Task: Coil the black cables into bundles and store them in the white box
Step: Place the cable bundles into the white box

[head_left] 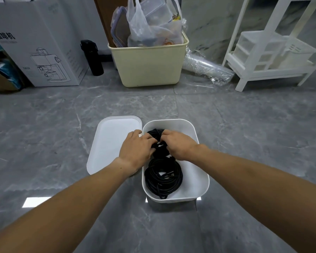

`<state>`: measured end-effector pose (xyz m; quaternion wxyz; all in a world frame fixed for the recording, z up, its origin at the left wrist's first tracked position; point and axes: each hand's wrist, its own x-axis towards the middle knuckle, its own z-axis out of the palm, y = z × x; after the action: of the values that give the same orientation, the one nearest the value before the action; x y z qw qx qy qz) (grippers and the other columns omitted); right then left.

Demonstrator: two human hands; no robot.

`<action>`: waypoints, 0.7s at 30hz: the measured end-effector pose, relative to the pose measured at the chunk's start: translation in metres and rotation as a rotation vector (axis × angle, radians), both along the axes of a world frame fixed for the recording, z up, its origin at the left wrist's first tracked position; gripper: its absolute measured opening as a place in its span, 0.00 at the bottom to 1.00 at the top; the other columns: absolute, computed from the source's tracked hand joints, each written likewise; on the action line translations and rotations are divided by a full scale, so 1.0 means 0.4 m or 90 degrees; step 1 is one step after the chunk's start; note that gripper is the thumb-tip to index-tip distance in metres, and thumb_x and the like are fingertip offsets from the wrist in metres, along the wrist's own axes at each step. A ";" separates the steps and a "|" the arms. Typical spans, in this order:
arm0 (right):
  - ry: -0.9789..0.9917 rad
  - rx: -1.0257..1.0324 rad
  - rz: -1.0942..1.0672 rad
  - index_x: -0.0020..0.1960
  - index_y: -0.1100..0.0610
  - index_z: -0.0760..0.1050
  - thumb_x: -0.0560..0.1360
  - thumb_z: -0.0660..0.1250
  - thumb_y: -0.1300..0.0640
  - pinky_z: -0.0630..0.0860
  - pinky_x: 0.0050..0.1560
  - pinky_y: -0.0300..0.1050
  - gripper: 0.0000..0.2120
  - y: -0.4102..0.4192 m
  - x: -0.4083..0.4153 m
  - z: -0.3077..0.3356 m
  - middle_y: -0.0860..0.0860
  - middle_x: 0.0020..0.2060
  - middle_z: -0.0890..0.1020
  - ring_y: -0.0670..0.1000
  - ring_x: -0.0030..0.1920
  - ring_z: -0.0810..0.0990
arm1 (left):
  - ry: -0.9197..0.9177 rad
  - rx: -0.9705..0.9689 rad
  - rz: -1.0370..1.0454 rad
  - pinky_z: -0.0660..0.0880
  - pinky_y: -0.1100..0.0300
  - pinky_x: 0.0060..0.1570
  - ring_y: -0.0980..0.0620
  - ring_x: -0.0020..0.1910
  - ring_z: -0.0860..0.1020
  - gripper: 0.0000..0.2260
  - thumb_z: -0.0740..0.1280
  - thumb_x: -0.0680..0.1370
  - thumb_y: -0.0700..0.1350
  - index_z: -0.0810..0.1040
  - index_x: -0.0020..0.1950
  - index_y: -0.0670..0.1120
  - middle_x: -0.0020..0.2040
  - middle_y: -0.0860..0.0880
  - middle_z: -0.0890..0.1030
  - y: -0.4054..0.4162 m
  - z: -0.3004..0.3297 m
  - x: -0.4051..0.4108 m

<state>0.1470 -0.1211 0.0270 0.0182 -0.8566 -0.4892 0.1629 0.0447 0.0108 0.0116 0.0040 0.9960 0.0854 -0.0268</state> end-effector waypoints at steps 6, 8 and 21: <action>0.017 0.049 0.002 0.62 0.62 0.75 0.79 0.61 0.65 0.72 0.58 0.53 0.13 -0.012 0.022 0.002 0.55 0.64 0.73 0.57 0.60 0.75 | -0.090 -0.021 -0.003 0.58 0.56 0.65 0.48 0.68 0.68 0.15 0.57 0.83 0.52 0.77 0.67 0.54 0.64 0.54 0.79 -0.013 -0.001 0.004; 0.045 0.064 -0.007 0.62 0.62 0.76 0.79 0.59 0.66 0.70 0.58 0.52 0.14 -0.016 0.031 0.002 0.56 0.62 0.74 0.58 0.59 0.76 | -0.104 -0.031 -0.010 0.58 0.57 0.65 0.50 0.68 0.69 0.16 0.58 0.82 0.52 0.77 0.67 0.54 0.64 0.55 0.79 -0.009 -0.001 0.009; 0.096 0.061 -0.151 0.77 0.59 0.61 0.77 0.60 0.66 0.62 0.69 0.44 0.29 -0.065 0.079 0.005 0.54 0.76 0.64 0.54 0.75 0.64 | -0.010 -0.065 -0.041 0.57 0.57 0.68 0.52 0.69 0.68 0.18 0.62 0.80 0.55 0.75 0.69 0.53 0.65 0.54 0.77 0.001 -0.026 0.042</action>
<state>0.1785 -0.1470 0.0292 0.1152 -0.8920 -0.3888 0.2000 0.0614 0.0114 0.0013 0.0543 0.9969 0.0516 -0.0234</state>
